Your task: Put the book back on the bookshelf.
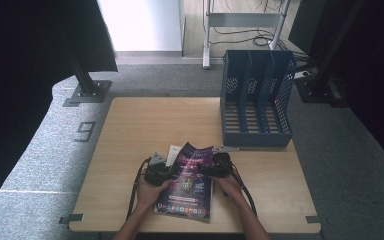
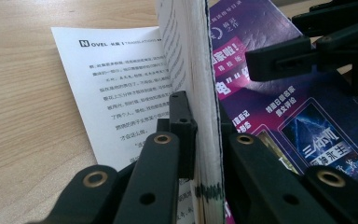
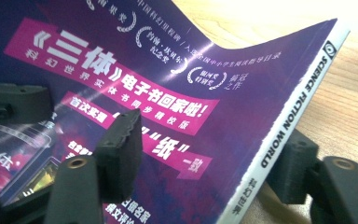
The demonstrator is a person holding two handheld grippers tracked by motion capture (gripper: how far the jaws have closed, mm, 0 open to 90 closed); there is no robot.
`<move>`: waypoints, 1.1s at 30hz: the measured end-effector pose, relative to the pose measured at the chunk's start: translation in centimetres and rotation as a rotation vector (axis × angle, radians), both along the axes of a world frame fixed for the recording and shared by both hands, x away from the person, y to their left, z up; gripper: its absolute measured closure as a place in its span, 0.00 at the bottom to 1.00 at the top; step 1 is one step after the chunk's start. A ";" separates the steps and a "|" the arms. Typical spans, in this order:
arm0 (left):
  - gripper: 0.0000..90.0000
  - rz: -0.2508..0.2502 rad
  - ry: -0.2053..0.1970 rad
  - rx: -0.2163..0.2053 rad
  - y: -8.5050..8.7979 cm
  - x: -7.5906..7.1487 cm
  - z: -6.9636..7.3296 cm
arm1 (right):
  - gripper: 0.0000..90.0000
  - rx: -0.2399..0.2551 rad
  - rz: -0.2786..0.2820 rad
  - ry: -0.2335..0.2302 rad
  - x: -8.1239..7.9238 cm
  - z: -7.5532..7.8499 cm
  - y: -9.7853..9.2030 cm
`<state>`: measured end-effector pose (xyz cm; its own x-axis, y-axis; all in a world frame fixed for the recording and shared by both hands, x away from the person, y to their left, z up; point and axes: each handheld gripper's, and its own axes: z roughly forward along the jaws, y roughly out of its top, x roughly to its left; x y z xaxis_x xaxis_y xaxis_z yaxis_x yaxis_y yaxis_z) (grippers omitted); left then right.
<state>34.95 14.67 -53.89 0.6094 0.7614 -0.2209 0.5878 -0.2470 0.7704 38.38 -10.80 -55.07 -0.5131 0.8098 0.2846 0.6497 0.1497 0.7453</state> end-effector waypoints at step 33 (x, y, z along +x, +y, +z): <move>0.93 -0.018 -0.018 -0.082 0.8 -0.3 0.6 | 0.73 0.029 0.083 -0.075 -1.6 2.4 -1.3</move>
